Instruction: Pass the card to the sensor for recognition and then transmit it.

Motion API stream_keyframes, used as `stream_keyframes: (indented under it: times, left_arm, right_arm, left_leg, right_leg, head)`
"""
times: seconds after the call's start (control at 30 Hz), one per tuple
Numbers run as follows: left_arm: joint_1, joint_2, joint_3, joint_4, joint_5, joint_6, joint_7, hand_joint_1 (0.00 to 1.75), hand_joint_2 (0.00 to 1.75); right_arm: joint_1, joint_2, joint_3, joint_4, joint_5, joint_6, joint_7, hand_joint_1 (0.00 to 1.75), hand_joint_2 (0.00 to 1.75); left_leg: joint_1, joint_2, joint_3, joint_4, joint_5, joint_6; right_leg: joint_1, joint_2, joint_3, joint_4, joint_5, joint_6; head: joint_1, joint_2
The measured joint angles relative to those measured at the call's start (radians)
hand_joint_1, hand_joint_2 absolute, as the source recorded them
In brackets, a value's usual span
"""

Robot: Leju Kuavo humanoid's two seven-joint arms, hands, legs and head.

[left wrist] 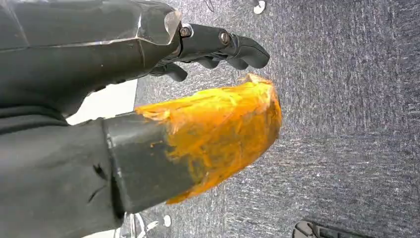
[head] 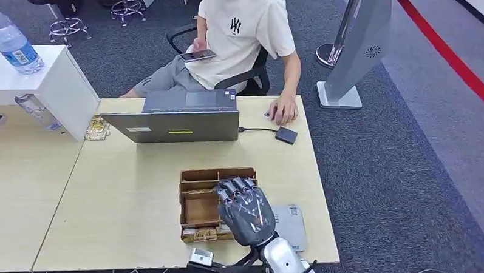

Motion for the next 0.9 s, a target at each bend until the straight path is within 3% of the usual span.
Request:
stream_keyframes:
  times: [0.5,0.9]
  left_arm:
    - [0.0,0.0,0.017,0.0,-0.02,-0.005,-0.002,0.0,0.0]
    - [0.0,0.0,0.024,0.0,-0.033,-0.005,-0.002,0.0,0.0]
  right_arm:
    - [-0.052,0.0,-0.031,0.114,-0.02,0.0,0.006,0.73,1.75]
    - [-0.073,0.0,-0.076,0.173,-0.011,0.0,0.033,0.84,1.75]
  left_leg:
    - [0.0,0.0,0.0,0.0,0.0,0.0]
    - [0.0,0.0,0.0,0.0,0.0,0.0]
  right_leg:
    - [0.0,0.0,0.0,0.0,0.0,0.0]
    - [0.0,0.0,0.0,0.0,0.0,0.0]
  head:
    - [0.0,0.0]
    - [0.0,0.0]
